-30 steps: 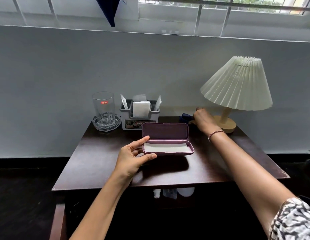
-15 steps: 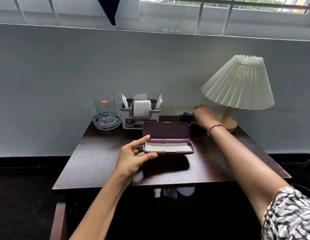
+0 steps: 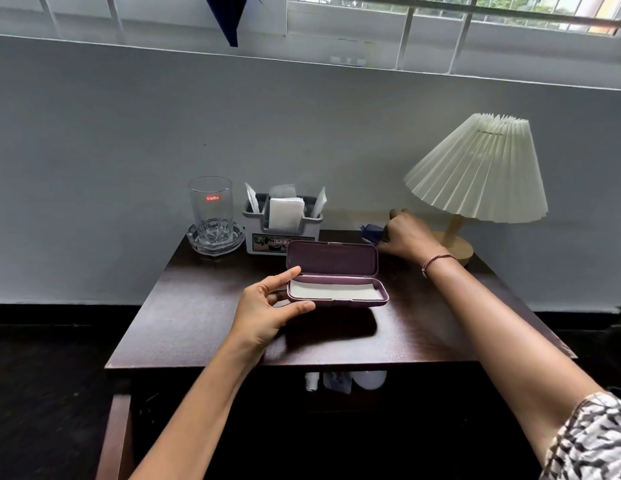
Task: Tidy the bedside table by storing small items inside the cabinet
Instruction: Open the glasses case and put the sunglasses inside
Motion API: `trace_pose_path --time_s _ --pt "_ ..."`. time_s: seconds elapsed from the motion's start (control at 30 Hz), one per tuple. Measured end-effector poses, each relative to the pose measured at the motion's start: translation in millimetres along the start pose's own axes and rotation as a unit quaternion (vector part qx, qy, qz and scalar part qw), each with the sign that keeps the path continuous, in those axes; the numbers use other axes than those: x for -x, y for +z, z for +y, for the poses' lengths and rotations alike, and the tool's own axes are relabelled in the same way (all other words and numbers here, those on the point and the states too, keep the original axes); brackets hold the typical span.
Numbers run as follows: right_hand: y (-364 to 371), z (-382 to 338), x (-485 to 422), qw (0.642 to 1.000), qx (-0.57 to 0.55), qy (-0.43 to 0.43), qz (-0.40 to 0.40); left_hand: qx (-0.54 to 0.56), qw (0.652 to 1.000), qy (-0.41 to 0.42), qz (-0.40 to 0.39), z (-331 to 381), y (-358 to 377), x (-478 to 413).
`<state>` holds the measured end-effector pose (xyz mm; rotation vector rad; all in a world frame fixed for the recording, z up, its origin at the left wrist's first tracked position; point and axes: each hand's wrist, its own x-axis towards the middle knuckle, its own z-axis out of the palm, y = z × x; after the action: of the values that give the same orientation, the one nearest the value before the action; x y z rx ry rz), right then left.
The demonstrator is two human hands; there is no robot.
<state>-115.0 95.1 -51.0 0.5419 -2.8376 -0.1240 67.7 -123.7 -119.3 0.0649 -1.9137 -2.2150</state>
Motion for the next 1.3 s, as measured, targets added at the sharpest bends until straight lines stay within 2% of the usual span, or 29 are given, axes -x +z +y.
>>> trace_pose_path --time_s 0.27,0.6,0.83,1.0,1.13,1.3 --pt "2 -1 12 0.998 -0.050 0.026 0.012 -0.012 1.000 0.001 0.001 0 0 0" --pt "-13 -5 23 0.972 -0.229 0.047 0.024 -0.023 1.000 0.006 -0.004 -3 0 -1" --pt "-33 -6 30 0.975 -0.218 0.002 0.047 -0.025 1.000 0.005 -0.011 -4 -1 -1" --pt "-53 -5 36 0.962 -0.260 -0.030 0.080 -0.031 0.999 0.004 -0.012 -5 0 -2" --pt "-74 -14 44 0.957 -0.260 -0.107 0.064 -0.034 0.999 0.005 -0.015 -6 -1 -2" --pt "-87 -30 61 0.925 -0.315 -0.210 0.032 -0.026 0.999 0.020 -0.028 -8 -3 -4"
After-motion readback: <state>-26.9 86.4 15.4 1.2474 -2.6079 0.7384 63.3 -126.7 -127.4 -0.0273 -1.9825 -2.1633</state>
